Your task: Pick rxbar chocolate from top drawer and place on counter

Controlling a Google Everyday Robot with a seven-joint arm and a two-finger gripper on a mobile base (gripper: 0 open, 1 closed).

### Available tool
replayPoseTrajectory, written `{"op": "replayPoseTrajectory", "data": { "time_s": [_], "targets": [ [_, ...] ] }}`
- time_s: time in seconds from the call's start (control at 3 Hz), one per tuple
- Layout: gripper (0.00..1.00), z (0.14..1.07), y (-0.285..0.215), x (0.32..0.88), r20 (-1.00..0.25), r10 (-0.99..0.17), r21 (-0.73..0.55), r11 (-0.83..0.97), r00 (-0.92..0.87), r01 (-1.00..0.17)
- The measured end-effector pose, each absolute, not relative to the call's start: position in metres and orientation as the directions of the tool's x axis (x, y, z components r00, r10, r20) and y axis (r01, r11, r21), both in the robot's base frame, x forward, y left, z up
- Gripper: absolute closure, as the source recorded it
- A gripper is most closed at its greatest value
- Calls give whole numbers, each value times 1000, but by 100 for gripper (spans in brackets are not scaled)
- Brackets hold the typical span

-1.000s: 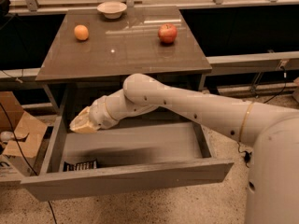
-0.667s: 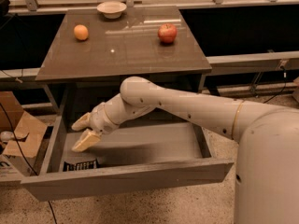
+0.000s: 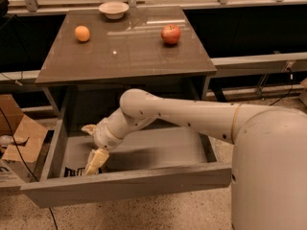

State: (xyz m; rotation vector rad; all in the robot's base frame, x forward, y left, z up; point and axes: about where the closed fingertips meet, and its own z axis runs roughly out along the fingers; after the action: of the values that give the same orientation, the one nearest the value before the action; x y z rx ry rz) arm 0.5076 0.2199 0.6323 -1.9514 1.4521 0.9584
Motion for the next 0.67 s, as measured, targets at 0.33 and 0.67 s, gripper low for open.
{"op": "replayPoseTrajectory", "data": {
  "time_s": [0.33, 0.67],
  "targets": [
    [0, 631, 220, 508, -788, -591, 4, -287, 174, -958],
    [0, 640, 217, 513, -778, -594, -54, -259, 203, -964]
  ]
}}
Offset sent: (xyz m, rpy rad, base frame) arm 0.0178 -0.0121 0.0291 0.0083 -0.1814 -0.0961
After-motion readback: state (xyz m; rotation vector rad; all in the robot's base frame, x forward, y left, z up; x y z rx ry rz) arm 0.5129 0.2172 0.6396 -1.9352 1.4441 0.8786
